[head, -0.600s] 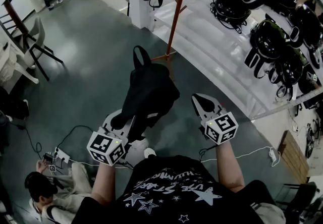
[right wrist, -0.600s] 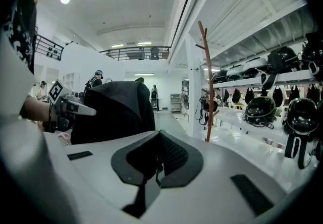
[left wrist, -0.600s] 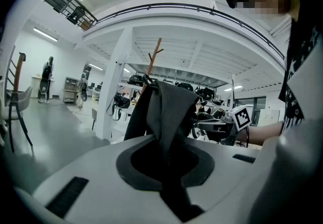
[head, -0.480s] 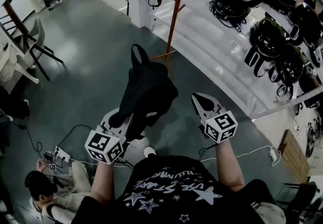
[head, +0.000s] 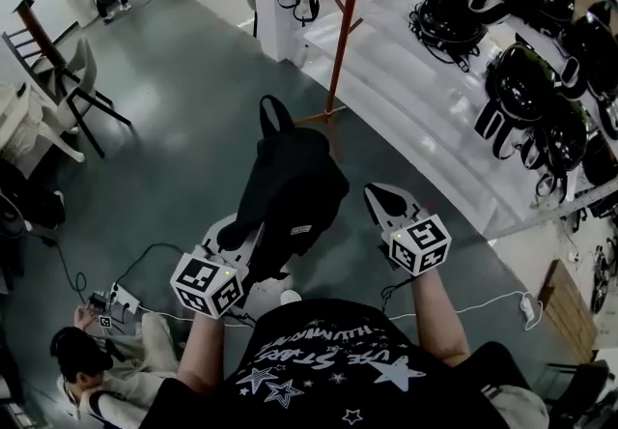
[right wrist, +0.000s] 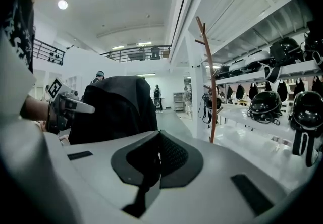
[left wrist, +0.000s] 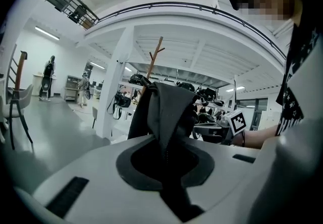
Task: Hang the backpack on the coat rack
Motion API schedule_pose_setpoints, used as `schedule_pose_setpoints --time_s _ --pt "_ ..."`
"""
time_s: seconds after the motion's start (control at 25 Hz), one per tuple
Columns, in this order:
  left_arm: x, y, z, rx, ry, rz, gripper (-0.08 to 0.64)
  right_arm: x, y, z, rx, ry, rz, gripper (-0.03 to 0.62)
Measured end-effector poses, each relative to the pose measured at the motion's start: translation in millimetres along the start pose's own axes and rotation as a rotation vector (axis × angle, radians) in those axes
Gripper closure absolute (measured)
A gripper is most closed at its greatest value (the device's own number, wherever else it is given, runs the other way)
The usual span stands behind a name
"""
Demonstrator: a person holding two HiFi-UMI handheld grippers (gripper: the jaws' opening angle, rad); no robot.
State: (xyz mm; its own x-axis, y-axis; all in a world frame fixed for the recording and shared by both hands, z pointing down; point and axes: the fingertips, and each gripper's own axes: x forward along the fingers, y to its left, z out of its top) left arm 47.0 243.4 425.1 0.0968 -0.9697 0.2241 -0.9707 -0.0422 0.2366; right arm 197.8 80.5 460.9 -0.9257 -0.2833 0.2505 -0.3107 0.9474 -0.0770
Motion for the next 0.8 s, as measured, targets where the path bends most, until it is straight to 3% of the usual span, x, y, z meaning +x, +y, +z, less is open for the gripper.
schedule_pose_setpoints --time_s 0.44,0.6,0.8 --pt "6.1 46.2 22.1 0.038 -0.04 -0.036 0.511 59.5 9.5 24.8 0.044 -0.068 -0.019 0.581" --pt "26.6 70.5 26.9 0.032 -0.027 -0.022 0.511 79.2 -4.9 21.4 0.059 -0.067 -0.011 0.58" --pt "73.0 102.8 40.6 0.049 0.001 -0.014 0.511 119.4 -39.1 33.5 0.126 -0.135 0.047 0.58"
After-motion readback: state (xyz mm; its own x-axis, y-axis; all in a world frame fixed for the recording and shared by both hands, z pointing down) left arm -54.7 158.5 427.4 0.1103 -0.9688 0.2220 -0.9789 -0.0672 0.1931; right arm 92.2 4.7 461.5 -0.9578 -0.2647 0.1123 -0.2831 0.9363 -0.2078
